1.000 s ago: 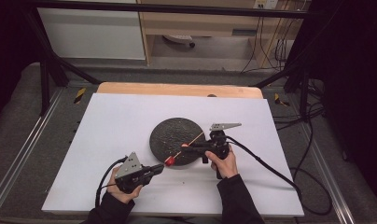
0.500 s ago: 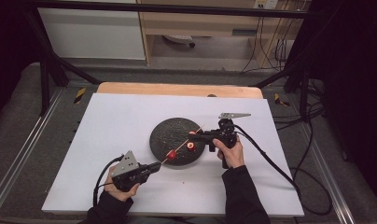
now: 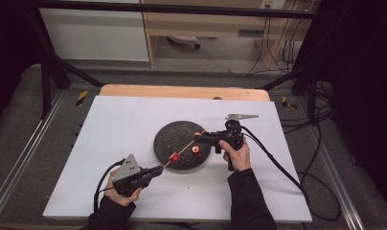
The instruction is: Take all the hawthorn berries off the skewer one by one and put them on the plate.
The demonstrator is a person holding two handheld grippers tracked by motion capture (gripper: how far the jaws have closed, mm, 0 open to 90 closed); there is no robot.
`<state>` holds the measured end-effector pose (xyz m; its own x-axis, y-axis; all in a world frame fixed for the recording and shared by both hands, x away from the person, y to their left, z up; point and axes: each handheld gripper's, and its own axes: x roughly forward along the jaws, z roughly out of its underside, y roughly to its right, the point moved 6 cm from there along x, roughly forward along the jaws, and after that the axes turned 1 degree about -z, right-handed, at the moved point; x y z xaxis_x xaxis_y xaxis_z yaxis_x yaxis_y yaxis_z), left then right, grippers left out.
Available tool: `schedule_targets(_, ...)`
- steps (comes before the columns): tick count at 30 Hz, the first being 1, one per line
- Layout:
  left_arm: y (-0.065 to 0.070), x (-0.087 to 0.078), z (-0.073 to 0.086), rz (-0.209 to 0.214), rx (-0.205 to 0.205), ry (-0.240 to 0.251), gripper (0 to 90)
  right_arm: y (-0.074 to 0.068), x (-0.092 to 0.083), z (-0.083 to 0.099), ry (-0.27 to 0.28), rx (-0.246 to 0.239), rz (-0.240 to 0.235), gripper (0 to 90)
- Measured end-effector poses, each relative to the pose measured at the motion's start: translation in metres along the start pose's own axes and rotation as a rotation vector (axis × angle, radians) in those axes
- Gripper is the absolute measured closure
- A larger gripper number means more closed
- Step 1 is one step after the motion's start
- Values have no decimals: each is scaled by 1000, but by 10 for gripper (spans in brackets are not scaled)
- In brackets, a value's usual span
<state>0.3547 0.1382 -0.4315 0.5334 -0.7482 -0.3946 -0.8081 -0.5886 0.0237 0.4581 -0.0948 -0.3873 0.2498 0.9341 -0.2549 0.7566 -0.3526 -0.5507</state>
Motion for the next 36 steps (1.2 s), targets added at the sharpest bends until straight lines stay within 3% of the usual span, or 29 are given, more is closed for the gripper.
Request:
schedule_targets(10, -7, -8, 2, -14, 6, -5, 884, 5, -8, -12, 37, 9, 25, 680)
schedule_targets(12, -9, -9, 4, -20, 6, -13, 884, 8, -10, -16, 49, 7, 46, 681)
schedule_targets(13, -10, -9, 5, -27, 5, -17, 883, 13, -16, -22, 71, 5, 86, 688)
schedule_targets(15, -14, -10, 8, -33, -4, -19, 883, 18, -23, -30, 87, 4, 116, 688)
schedule_targets(22, -24, -15, 7, -80, -41, -3, 882, 27, -30, -33, 74, -10, 205, 686)
schedule_targets(25, -27, -16, 7, -94, -62, 10, 882, 32, -9, -17, 7, -34, 239, 681)
schedule_targets(26, -27, -16, 7, -96, -65, 10, 882, 32, -9, -17, 7, -34, 239, 681)
schedule_targets(27, -27, -16, 7, -94, -69, 12, 881, 38, 5, -5, -34, -33, 261, 677)
schedule_targets(28, -27, -16, 7, -94, -70, 13, 881, 38, 5, -5, -34, -33, 261, 677)
schedule_targets(29, -26, -15, 7, -93, -71, 15, 882, 46, 20, 7, -76, -40, 291, 671)
schedule_targets(30, -26, -15, 7, -90, -70, 12, 882, 46, 20, 7, -76, -40, 291, 671)
schedule_targets(31, -26, -14, 7, -89, -70, 12, 881, 54, 33, 19, -113, -39, 319, 671)
schedule_targets(36, -23, -10, 8, -79, -69, -1, 881, 69, 47, 31, -124, -32, 371, 662)
